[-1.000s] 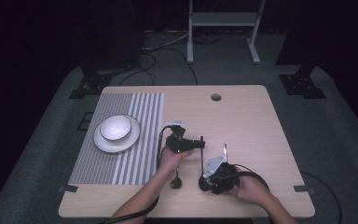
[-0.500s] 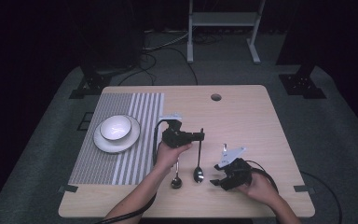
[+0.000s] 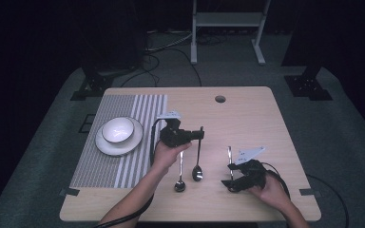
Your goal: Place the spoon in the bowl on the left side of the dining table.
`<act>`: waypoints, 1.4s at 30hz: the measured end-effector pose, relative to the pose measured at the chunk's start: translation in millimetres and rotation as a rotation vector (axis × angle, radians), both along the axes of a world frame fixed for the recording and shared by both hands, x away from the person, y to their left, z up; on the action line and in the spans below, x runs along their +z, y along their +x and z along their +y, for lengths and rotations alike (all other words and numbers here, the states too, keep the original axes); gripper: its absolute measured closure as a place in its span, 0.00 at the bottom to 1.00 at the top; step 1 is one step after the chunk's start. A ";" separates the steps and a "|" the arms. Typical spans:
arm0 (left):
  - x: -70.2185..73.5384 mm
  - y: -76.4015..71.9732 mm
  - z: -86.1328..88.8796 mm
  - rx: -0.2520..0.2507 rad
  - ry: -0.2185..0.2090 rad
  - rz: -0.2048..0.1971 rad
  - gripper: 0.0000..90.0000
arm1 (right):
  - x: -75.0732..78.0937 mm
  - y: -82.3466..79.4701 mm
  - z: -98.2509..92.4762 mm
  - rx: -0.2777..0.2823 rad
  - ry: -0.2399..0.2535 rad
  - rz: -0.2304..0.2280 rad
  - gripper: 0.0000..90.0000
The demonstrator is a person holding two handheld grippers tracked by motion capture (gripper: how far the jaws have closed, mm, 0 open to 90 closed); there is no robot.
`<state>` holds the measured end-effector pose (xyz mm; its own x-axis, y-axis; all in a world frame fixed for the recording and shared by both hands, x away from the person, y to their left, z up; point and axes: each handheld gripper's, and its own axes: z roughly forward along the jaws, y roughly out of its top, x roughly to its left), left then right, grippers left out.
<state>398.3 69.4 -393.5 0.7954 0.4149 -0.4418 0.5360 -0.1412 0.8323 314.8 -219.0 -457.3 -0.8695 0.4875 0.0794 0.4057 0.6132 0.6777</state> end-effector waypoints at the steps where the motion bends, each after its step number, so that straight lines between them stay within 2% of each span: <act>1: 0.0 0.0 0.0 0.000 0.000 0.000 0.99 | -0.3 -0.4 -1.4 -0.006 0.003 0.001 0.32; 15: 14.9 -1.4 19.7 -0.004 0.041 -0.044 0.99 | -0.1 0.5 -11.4 -0.046 0.019 0.006 0.31; 25: 22.8 -0.6 29.7 0.017 0.050 -0.066 0.99 | 3.9 -0.9 -21.8 -0.074 0.042 -0.002 0.30; 42: 32.4 0.8 42.6 0.046 0.067 -0.088 0.99 | 5.0 -1.8 -29.5 -0.098 0.039 -0.010 0.29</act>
<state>399.1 112.0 -361.1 0.8095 0.4777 -0.3412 0.4684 -0.1750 0.8660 313.0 -248.4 -452.2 -0.8186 0.5670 0.0917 0.4558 0.5441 0.7044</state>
